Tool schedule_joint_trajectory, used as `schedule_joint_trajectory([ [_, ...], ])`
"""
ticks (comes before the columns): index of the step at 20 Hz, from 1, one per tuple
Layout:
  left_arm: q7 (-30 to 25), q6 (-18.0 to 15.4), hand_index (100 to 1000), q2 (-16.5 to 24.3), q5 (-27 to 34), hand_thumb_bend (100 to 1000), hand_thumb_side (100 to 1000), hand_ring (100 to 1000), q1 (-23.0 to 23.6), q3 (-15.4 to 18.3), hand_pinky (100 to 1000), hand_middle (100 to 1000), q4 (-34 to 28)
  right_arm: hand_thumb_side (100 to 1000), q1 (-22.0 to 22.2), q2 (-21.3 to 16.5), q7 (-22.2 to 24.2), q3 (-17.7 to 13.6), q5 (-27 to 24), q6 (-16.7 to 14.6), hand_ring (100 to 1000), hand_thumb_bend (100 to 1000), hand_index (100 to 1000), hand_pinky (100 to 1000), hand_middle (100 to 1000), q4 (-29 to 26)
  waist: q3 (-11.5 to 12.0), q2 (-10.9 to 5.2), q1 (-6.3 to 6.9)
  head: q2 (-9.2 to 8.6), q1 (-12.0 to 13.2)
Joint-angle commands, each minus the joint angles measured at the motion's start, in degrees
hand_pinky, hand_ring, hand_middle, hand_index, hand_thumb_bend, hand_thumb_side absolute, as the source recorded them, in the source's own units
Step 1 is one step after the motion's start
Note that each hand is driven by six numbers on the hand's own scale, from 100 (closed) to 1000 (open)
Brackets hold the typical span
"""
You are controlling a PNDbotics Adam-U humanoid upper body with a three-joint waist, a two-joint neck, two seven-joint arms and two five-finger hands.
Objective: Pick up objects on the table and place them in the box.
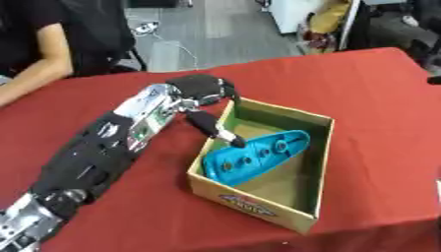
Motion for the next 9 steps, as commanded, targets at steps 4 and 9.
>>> schedule_joint_trajectory([
  [4, 0.08, 0.35, 830, 0.29, -0.15, 967, 911, 714, -0.64, 0.73, 679, 753, -1.08, 981, -1.10, -0.34, -0.04, -0.12, 0.12, -0.14, 808, 454, 994, 602, 845, -1.07, -0.04, -0.39, -0.25, -0.08, 0.16],
  [9, 0.86, 1.40, 824, 0.27, 0.06, 954, 919, 702, -0.37, 1.58, 671, 753, -1.39, 982, -1.08, -0.33, -0.09, -0.19, 0.16, -0.12, 808, 454, 993, 602, 845, -1.09, 0.03, -0.40, -0.28, -0.08, 0.06],
])
